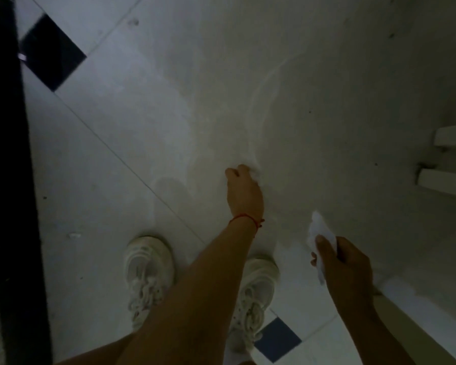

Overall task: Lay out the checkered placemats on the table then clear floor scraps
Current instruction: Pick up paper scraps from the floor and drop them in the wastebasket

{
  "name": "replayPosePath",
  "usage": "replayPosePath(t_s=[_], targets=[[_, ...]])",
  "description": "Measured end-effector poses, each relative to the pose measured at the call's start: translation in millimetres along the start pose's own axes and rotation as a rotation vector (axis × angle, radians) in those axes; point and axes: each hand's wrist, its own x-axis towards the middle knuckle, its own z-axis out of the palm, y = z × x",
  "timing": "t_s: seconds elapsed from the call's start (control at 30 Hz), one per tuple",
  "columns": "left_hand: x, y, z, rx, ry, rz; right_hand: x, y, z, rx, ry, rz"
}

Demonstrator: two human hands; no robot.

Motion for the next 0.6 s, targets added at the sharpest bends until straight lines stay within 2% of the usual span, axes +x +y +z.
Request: replayPosePath(t_s=[0.23, 0.4, 0.6], targets=[[-2, -22, -29, -0.215, 0.041, -0.039, -16, -9, 0, -0.004, -0.004, 0.026], [-32, -27, -94, -0.297, 0.101, -0.05, -59, -35, 3, -0.003, -0.027, 0.063], [-85, 0, -187, -0.487, 0.114, -0.083, -117, -95, -11, 0.018, -0.032, 0.003]])
